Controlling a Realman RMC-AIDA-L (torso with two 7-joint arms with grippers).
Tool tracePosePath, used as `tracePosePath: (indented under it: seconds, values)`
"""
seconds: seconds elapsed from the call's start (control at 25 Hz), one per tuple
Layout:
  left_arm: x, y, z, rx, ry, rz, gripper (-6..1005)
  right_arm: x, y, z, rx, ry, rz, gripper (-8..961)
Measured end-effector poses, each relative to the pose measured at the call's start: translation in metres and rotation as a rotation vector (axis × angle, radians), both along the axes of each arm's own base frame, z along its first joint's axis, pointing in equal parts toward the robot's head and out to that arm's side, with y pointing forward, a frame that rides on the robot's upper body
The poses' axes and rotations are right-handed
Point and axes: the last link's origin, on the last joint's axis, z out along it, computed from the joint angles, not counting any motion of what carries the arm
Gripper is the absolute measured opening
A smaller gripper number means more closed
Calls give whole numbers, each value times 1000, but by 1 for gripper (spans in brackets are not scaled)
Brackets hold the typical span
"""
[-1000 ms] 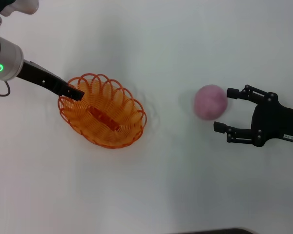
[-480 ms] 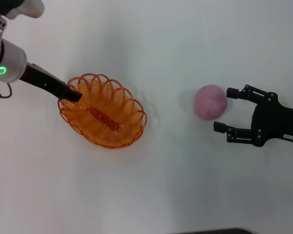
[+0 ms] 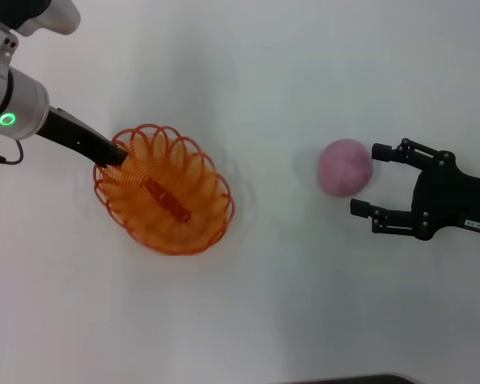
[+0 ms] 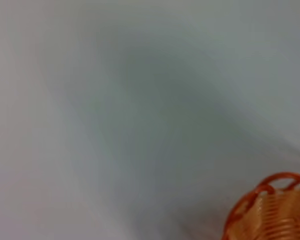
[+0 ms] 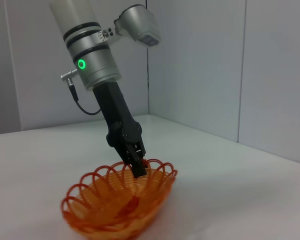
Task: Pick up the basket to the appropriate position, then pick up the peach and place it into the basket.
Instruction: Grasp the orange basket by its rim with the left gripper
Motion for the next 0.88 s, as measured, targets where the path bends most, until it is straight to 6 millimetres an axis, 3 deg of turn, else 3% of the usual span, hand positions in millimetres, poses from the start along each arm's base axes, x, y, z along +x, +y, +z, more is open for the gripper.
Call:
tracePosePath:
  seconds: [0.24, 0.88]
  values:
    - [0, -2, 0, -11, -1, 11, 146, 0, 0, 0, 2, 1, -1, 927]
    - [5, -6, 32, -11, -99, 276, 89, 0, 0, 0, 3, 1, -1, 927]
